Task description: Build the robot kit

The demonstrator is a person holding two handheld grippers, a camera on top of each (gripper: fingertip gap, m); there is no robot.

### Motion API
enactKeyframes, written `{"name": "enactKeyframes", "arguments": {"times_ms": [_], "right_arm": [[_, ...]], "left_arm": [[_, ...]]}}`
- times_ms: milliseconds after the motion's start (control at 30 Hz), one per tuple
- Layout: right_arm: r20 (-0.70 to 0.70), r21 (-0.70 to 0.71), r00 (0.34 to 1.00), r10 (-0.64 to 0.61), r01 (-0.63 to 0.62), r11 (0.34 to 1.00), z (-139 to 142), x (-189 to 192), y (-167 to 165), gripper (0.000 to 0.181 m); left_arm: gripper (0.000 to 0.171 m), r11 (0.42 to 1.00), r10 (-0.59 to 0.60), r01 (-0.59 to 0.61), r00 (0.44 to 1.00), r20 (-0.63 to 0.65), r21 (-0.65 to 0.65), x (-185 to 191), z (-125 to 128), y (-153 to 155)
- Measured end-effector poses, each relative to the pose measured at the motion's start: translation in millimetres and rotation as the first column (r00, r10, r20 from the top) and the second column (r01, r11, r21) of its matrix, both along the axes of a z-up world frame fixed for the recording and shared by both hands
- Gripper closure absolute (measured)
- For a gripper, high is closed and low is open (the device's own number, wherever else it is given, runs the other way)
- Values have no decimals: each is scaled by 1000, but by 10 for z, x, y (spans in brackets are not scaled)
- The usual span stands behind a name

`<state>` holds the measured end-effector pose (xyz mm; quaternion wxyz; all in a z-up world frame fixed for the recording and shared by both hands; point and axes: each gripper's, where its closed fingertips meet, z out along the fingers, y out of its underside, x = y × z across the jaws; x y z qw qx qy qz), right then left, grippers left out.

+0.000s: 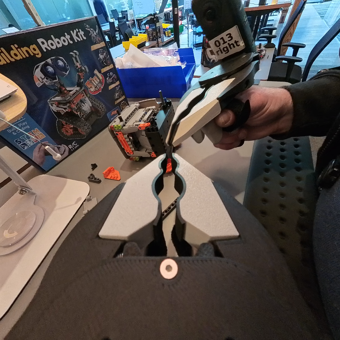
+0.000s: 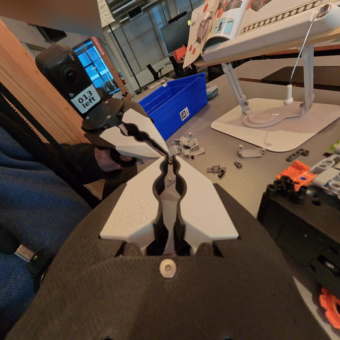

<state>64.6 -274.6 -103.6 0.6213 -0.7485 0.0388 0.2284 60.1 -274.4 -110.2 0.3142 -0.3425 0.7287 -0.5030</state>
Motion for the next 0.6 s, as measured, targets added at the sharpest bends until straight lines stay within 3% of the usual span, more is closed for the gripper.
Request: {"name": "enactKeyframes", "arguments": {"times_ms": [233,600], "right_arm": [[127,-105,991,-52,66,992,-259,84,-232,179],[225,-171,967,-117,158,973,-290,397,-584,179]], "left_arm": [[167,1000,21,-21,998,-56,-1,-52,-144,82],[156,1000,-4,5,995,-102,13,45,-286,-40]]}}
